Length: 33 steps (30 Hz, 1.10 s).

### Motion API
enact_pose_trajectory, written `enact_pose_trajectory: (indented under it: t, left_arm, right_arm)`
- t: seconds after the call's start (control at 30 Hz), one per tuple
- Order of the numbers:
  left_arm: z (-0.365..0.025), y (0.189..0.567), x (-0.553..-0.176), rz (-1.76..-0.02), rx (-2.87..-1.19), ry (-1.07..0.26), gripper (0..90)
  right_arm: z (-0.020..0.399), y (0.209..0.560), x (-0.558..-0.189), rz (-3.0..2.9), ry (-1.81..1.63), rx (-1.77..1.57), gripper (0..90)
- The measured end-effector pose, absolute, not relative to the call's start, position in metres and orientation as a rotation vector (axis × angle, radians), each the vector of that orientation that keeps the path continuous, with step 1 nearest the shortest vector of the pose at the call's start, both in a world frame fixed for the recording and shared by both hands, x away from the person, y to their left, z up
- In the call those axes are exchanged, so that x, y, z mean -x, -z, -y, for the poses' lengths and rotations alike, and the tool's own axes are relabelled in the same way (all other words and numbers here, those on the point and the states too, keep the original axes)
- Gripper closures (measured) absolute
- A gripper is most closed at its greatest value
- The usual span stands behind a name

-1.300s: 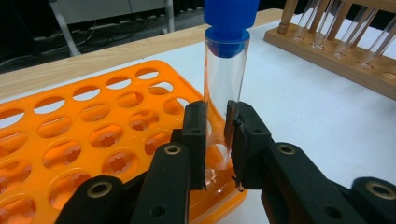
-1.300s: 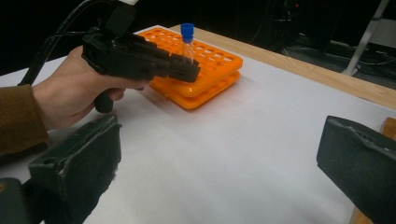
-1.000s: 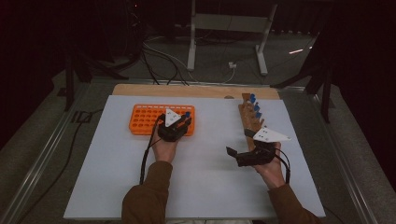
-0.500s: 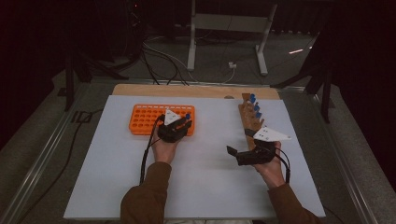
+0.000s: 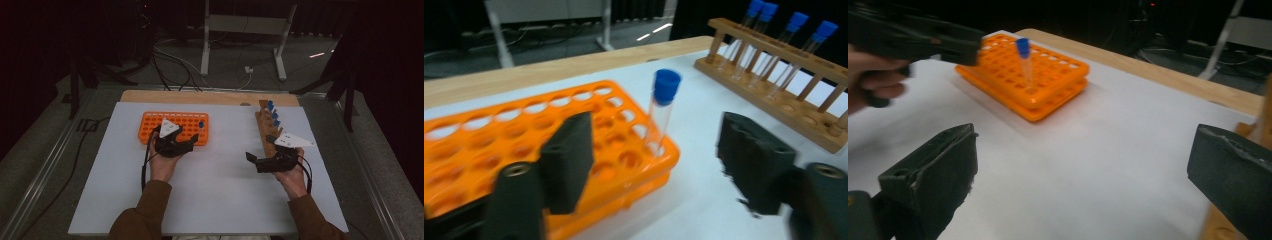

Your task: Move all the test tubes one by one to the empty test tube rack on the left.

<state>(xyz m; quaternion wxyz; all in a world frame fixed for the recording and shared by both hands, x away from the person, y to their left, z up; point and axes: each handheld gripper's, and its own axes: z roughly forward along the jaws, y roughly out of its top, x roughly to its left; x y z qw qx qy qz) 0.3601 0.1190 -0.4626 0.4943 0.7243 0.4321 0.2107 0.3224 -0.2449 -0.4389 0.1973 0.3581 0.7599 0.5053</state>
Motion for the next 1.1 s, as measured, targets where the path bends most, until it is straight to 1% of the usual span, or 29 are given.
enact_pose_trajectory:
  t: [0.1,0.13,0.17,0.23,0.27,0.53,0.67,0.83,0.97,1.1]
  left_arm:
    - [-0.133,0.459,-0.348,-1.071,-1.744,-0.547,16.4]
    - [-0.138,0.458,-0.345,-1.074,-1.734,-0.548,16.2]
    - [-0.142,0.458,-0.341,-1.086,-1.731,-0.56,13.9]
    - [-0.15,0.457,-0.334,-1.103,-1.719,-0.576,3.9]
    - [-0.155,0.457,-0.33,-1.112,-1.713,-0.584,2.0]
    - [-0.178,0.465,-0.311,-1.136,-1.654,-0.6,0.9]
    - [-0.186,0.466,-0.308,-1.14,-1.64,-0.578,0.9]
    - [-0.184,0.466,-0.302,-1.128,-1.647,-0.632,0.7]
    - [-0.181,0.465,-0.302,-1.106,-1.662,-0.623,0.7]
    - [-0.179,0.466,-0.301,-1.097,-1.674,-0.632,0.7]
  right_arm:
    - [0.25,0.436,-0.327,-2.112,-1.407,-1.03,0.0]
    - [0.251,0.435,-0.329,-2.106,-1.404,-1.035,0.0]
    - [0.253,0.433,-0.331,-2.101,-1.399,-1.04,0.0]
    - [0.255,0.431,-0.334,-2.093,-1.39,-1.058,0.0]
    - [0.257,0.43,-0.336,-2.086,-1.389,-1.064,0.0]
    - [0.264,0.423,-0.348,-2.039,-1.355,-1.114,0.0]
    - [0.267,0.418,-0.354,-2.015,-1.324,-1.119,0.0]
    - [0.277,0.413,-0.366,-1.971,-1.313,-1.171,0.0]
    - [0.284,0.418,-0.377,-1.967,-1.28,-1.206,2.0]
    - [0.288,0.426,-0.385,-1.978,-1.231,-1.245,6.6]
